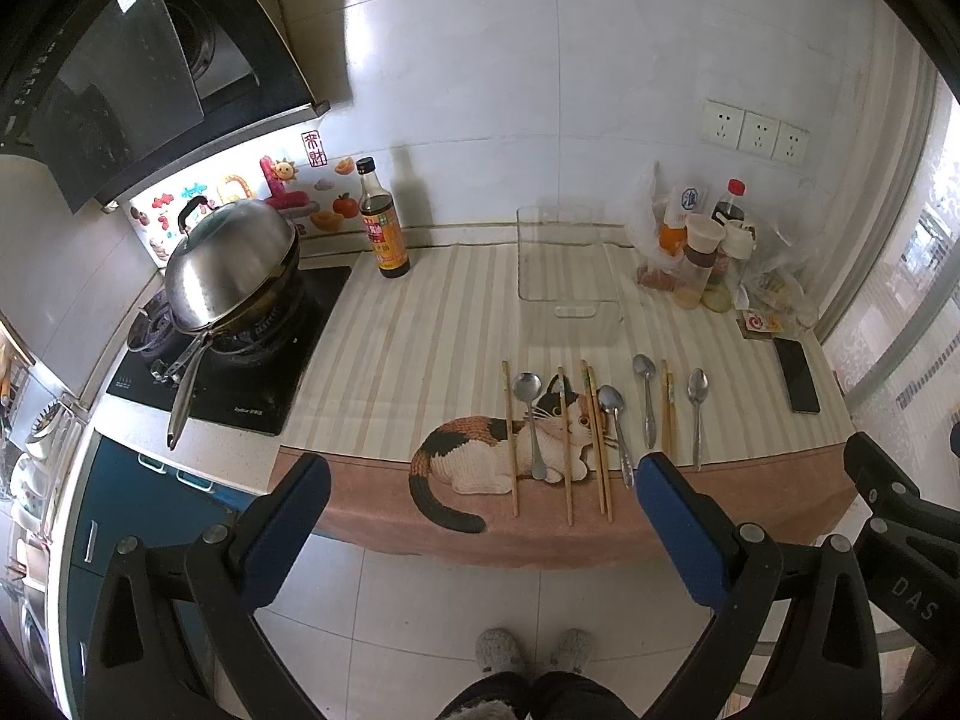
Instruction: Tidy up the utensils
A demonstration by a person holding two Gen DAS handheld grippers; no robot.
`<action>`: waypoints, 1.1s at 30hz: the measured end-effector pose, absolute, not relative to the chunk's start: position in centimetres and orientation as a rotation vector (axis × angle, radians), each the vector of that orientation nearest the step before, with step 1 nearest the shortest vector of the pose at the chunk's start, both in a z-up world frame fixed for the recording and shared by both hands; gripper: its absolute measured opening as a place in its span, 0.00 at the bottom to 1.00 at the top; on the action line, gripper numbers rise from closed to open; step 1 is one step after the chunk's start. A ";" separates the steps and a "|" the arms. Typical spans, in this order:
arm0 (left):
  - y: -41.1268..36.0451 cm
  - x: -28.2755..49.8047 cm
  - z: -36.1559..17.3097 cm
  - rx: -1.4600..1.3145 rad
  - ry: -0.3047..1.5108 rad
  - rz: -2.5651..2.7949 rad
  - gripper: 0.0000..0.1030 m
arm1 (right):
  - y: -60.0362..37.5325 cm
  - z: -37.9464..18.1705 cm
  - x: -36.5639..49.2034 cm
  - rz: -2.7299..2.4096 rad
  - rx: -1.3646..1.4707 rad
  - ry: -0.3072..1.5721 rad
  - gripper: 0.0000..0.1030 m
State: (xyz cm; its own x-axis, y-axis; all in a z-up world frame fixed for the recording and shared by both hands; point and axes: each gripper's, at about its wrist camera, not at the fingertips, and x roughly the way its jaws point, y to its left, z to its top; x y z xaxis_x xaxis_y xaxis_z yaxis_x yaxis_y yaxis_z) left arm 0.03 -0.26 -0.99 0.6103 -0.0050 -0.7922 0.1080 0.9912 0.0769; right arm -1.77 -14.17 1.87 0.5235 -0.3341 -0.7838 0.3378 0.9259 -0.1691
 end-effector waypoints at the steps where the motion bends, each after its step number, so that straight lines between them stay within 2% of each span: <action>1: -0.2 0.0 -0.9 0.122 0.912 -0.065 1.00 | -14.2 1.9 -1.8 -0.403 0.003 0.936 1.00; 24: -0.4 0.4 -1.2 0.109 0.916 -0.052 1.00 | -14.5 2.7 -1.7 -0.389 0.003 0.931 1.00; 26: -0.2 1.2 0.5 0.094 0.918 -0.040 1.00 | -15.1 2.6 -1.3 -0.385 0.006 0.930 1.00; 33: -0.4 4.9 -2.1 0.067 0.908 -0.024 1.00 | -17.4 0.8 1.0 -0.329 0.076 0.918 1.00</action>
State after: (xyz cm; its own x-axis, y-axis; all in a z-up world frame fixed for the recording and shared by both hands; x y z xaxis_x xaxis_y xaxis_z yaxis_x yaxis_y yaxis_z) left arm 4.92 -0.41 -2.06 0.6153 0.0073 -0.7882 0.0493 0.9976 0.0478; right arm 0.99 -17.37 0.81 0.5612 -0.2468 -0.7901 0.3111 0.9474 -0.0750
